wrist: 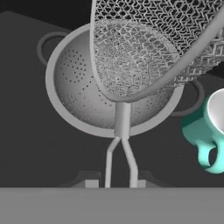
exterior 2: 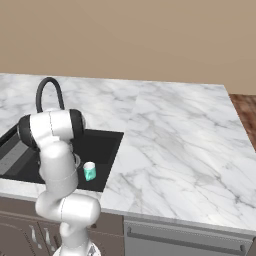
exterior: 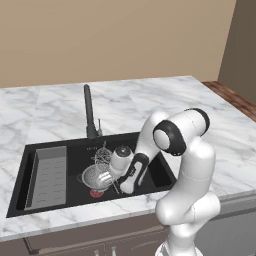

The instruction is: Pick the strainer and colander and place them in the sink. Then turn on the water.

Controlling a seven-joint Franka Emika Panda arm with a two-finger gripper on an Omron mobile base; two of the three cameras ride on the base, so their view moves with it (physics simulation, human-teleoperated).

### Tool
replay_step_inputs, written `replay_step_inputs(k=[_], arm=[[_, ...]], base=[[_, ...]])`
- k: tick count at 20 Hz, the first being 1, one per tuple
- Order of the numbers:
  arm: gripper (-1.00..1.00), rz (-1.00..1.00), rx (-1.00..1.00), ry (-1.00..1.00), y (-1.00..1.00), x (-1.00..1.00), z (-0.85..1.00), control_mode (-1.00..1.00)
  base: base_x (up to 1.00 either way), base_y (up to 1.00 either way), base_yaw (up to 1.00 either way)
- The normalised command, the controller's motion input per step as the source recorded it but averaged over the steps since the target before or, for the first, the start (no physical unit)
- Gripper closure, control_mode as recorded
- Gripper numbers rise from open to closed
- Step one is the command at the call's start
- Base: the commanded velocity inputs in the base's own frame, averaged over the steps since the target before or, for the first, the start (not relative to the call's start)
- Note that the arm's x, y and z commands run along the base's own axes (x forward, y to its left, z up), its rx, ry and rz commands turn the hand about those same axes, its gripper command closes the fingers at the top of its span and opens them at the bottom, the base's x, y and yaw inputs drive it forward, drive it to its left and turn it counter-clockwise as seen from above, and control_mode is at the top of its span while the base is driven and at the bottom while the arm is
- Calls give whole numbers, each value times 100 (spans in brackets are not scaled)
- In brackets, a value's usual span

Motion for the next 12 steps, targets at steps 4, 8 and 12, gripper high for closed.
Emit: replay_step_inputs(k=[4,8,12], arm=[[-100,0,0,0,0,0,0,-100],[-100,0,0,0,0,0,0,-100],[-100,0,0,0,0,0,0,-100]], base=[[0,0,0],[0,0,0],[0,0,0]])
